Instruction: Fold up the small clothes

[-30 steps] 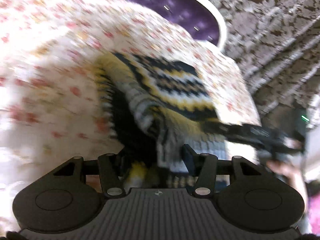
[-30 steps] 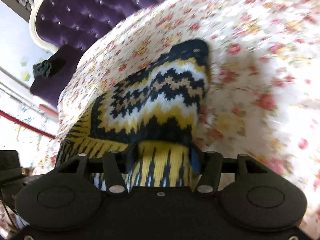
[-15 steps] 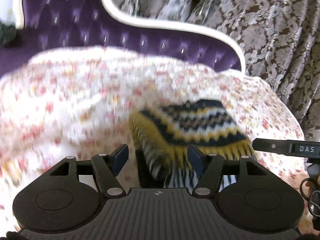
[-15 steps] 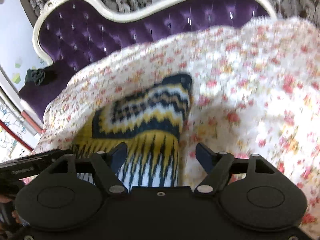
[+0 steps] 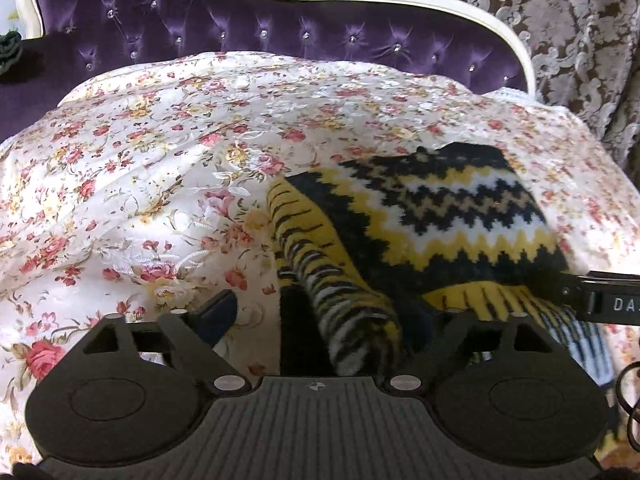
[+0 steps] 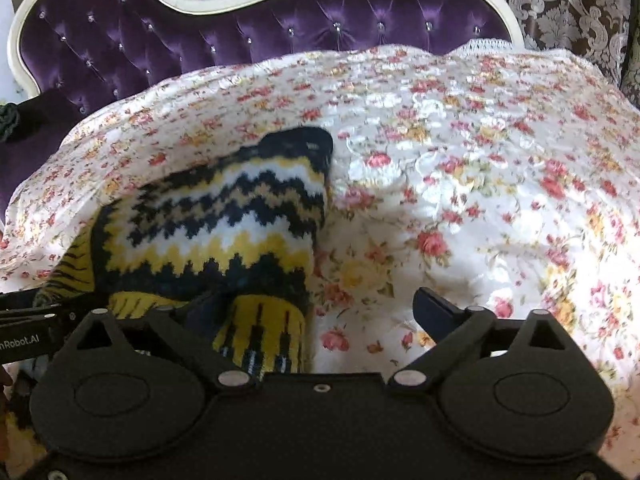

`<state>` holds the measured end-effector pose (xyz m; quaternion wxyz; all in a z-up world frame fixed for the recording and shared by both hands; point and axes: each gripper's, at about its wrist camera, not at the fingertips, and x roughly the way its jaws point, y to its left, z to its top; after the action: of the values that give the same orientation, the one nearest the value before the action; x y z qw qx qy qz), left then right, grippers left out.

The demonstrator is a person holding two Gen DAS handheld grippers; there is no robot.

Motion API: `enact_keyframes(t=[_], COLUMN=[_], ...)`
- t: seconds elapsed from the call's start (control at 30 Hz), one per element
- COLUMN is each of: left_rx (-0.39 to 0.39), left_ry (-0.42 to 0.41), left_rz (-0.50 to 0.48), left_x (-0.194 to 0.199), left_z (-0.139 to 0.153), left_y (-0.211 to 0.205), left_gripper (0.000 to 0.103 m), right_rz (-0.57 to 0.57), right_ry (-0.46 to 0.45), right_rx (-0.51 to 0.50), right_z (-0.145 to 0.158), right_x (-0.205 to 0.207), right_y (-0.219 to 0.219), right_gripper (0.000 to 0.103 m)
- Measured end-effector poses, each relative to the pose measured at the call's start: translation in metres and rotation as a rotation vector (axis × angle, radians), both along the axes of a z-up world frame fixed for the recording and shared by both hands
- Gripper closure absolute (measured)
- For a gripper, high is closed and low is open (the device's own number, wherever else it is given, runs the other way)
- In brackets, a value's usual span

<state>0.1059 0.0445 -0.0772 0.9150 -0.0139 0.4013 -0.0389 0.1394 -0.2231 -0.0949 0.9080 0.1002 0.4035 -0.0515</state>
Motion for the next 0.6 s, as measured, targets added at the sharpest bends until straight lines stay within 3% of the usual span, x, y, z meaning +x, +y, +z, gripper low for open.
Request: enact_keyframes(t=[0.33, 0.6], left_rx=[0.044, 0.053], left_ry=[-0.024, -0.036], left_rz=[0.012, 0.011], left_x=[0.004, 0.003], left_z=[-0.008, -0.007], left_y=[-0.006, -0.006], left_gripper=[0.0, 0.0], right_rz=[0.02, 0.011], right_ry=[-0.022, -0.029], right_rx=[-0.049, -0.037], right_z=[-0.01, -0.012], right_x=[0.003, 0.002], right_y=[0.014, 0.012], right_gripper=[0.002, 0.001])
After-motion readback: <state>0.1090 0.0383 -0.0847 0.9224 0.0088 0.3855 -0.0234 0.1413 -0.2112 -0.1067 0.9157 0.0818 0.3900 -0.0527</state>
